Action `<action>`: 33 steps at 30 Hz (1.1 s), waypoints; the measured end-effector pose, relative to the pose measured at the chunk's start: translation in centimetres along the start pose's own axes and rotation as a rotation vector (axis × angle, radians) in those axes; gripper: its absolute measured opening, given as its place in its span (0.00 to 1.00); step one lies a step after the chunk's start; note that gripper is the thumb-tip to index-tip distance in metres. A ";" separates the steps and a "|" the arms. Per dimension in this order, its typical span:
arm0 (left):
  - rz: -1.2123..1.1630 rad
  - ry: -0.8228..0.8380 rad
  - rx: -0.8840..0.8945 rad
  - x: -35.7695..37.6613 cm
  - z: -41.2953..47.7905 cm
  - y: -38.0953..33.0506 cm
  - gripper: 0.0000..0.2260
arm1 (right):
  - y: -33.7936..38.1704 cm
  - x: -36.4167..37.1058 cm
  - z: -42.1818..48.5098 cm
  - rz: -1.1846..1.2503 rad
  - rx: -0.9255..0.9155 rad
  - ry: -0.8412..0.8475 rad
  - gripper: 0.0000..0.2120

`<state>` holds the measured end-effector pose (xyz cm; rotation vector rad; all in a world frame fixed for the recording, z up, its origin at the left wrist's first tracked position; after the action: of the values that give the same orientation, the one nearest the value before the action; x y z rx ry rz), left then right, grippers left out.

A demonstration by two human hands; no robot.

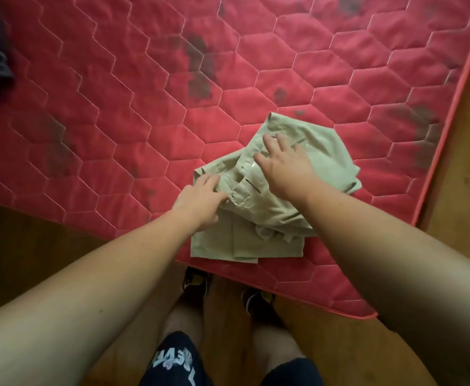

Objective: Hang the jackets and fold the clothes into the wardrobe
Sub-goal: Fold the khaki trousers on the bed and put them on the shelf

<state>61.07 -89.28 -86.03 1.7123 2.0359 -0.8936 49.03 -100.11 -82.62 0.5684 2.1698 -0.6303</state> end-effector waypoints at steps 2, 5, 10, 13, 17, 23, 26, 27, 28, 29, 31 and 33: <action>0.002 0.044 0.021 1.6 1.2 0.3 0.24 | 1.6 1.6 1.8 -0.039 -0.069 0.043 0.23; -0.032 -0.011 0.047 2.5 2.1 0.6 0.20 | 3.7 3.4 2.7 -0.083 -0.130 0.075 0.24; -0.052 -0.124 0.184 1.0 1.4 -1.0 0.07 | 3.6 2.0 1.2 -0.128 -0.193 0.033 0.13; -0.124 -0.120 0.195 -1.2 0.3 -2.1 0.03 | 1.2 1.3 -1.1 -0.087 -0.131 0.090 0.09; -0.143 -0.236 0.278 -6.1 -2.5 -3.9 0.04 | -3.2 0.4 -5.2 -0.017 -0.013 0.155 0.15; -0.114 -0.255 0.286 -13.8 -9.4 -6.1 0.05 | -10.7 -6.2 -12.2 0.120 0.236 0.162 0.23; -0.008 -0.283 0.303 -18.9 -14.0 -7.0 0.12 | -13.8 -11.7 -16.1 0.163 0.348 0.129 0.32; 0.007 -0.270 0.304 -20.5 -15.4 -7.2 0.16 | -14.6 -13.6 -17.5 0.176 0.383 0.119 0.35; 0.017 -0.250 0.303 -22.0 -16.9 -7.3 0.19 | -15.4 -15.4 -18.8 0.196 0.418 0.104 0.38; 0.032 -0.228 0.298 -23.3 -18.2 -7.2 0.20 | -16.1 -17.1 -20.2 0.220 0.451 0.096 0.40; 0.067 -0.190 0.302 -25.5 -20.7 -7.0 0.17 | -17.1 -20.1 -23.0 0.238 0.482 0.106 0.38; 0.065 -0.169 0.289 -27.4 -23.4 -6.7 0.10 | -17.7 -23.2 -25.9 0.164 0.462 0.105 0.23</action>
<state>63.92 -95.36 -50.00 1.7642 1.8017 -1.3154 37.82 -102.59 -45.37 1.0307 2.0483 -1.0391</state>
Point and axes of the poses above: each hand's wrist, its own z-axis towards the middle knuckle, its own x-axis out of the palm, y = z × x, the point moved 10 cm from there along z, towards the middle knuckle, and after that the axes turned 14 degrees about -z, right-handed, at the moved point
